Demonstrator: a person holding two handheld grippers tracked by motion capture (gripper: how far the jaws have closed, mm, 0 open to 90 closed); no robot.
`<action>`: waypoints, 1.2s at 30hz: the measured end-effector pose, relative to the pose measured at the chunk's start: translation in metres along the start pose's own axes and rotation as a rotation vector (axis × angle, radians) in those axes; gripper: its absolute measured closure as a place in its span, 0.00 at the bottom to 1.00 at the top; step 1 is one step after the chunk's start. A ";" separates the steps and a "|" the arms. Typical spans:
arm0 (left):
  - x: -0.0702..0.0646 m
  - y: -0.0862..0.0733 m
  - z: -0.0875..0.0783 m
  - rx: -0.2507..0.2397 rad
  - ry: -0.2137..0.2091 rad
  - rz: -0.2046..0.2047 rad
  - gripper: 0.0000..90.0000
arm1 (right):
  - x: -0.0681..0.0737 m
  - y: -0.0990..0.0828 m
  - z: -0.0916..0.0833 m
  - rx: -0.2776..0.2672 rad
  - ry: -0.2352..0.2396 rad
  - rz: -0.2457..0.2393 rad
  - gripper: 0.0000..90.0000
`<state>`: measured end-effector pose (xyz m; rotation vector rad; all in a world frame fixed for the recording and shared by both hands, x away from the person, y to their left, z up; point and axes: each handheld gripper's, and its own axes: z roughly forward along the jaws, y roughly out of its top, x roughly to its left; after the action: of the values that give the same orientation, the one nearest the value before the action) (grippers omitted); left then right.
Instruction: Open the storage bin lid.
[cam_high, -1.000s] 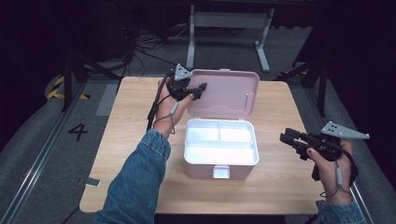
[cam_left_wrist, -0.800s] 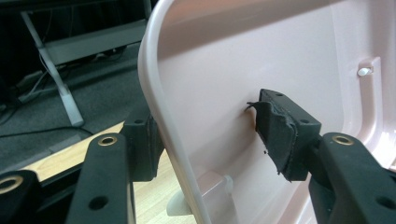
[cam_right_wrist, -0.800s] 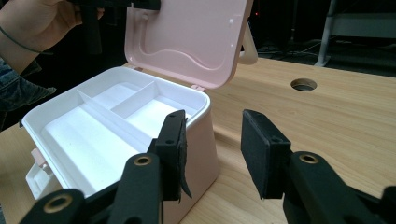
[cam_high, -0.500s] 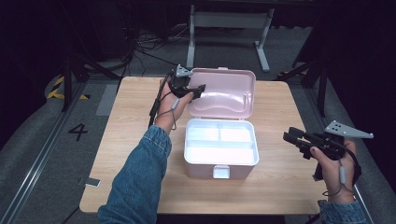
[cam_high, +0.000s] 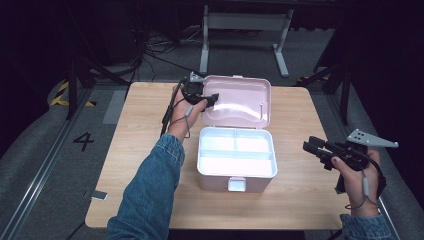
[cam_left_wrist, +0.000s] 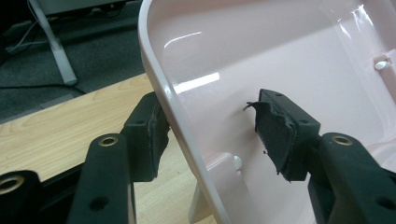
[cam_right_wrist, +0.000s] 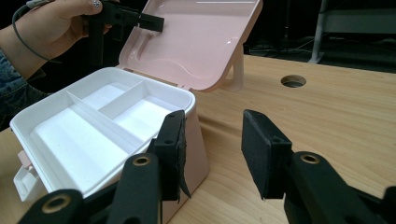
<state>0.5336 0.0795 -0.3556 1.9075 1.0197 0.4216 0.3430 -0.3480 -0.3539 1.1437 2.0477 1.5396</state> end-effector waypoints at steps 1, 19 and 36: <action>0.001 -0.001 0.002 0.002 -0.002 -0.008 0.50 | 0.000 0.000 0.000 0.004 -0.001 0.004 0.68; 0.009 -0.011 0.016 0.088 -0.011 -0.074 0.49 | -0.002 -0.002 0.004 0.016 -0.003 0.005 0.68; 0.011 -0.017 0.025 0.187 0.026 -0.091 0.50 | -0.002 -0.003 0.005 0.022 -0.003 0.009 0.66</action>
<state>0.5485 0.0787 -0.3844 2.0152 1.1934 0.3092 0.3463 -0.3461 -0.3589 1.1641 2.0656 1.5227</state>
